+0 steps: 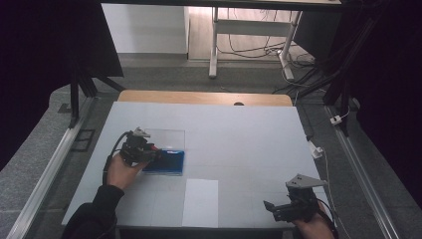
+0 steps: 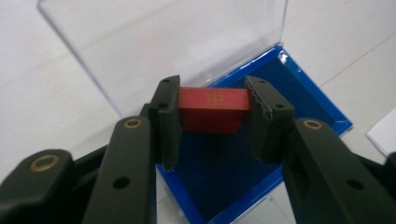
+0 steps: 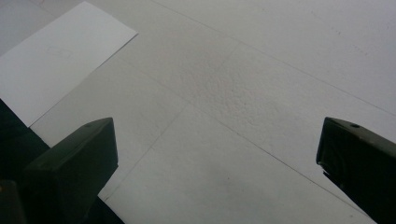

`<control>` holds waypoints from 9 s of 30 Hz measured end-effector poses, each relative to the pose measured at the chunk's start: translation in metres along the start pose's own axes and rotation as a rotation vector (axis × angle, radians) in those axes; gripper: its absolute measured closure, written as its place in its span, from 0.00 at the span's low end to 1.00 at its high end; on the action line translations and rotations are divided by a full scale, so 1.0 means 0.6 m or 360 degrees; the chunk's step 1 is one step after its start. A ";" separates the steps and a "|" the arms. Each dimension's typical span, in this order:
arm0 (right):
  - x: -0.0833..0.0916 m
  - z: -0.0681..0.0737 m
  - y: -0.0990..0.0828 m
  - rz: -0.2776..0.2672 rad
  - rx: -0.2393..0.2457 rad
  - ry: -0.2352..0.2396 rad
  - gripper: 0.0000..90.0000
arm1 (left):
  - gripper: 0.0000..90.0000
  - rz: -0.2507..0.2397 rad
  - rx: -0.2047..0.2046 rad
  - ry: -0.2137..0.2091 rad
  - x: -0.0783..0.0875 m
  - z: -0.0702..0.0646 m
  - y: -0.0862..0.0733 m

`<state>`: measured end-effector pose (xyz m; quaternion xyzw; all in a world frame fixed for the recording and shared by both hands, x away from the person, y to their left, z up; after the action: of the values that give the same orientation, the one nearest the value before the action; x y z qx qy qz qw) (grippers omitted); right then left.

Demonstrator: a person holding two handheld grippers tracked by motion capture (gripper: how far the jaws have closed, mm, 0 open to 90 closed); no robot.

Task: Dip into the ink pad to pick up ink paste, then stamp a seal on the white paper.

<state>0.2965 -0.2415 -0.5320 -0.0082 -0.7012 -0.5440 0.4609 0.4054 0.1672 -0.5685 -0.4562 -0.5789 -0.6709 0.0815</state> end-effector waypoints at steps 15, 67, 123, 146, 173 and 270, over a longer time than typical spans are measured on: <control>0.000 0.001 0.000 0.0001 0.0012 -0.0001 0.00 | 0.65 0.0034 -0.0001 0.0020 -0.006 0.011 -0.016; -0.003 0.003 -0.004 0.0034 0.0041 0.0001 0.00 | 0.65 0.0101 -0.0028 0.0086 -0.007 0.006 -0.016; -0.002 0.003 -0.003 0.0024 0.0019 0.0009 0.00 | 0.65 -0.0161 -0.0201 -0.0255 0.063 -0.107 0.022; -0.002 0.003 -0.004 0.0034 0.0037 0.0005 0.00 | 0.65 -0.0062 -0.0385 -0.0457 0.033 -0.210 0.020; -0.001 0.004 -0.005 0.0033 0.0044 0.0003 0.00 | 0.65 0.0120 -0.0603 -0.0500 -0.037 -0.297 -0.016; 0.000 0.004 -0.005 0.0031 0.0032 0.0011 0.00 | 0.65 -0.0054 -0.0437 -0.0441 0.020 -0.237 0.010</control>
<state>0.2935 -0.2411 -0.5344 -0.0084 -0.7049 -0.5324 0.4686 0.3290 0.0492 -0.5435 -0.5413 -0.4951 -0.6756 -0.0733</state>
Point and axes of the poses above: each handheld gripper's, and its own axes: x roughly backward along the jaws, y roughly out of its top, z roughly to its left, the point moved 10 cm from there along -x, roughly forward along the jaws, and after that the axes turned 5 degrees about -z, right-handed, at the moved point
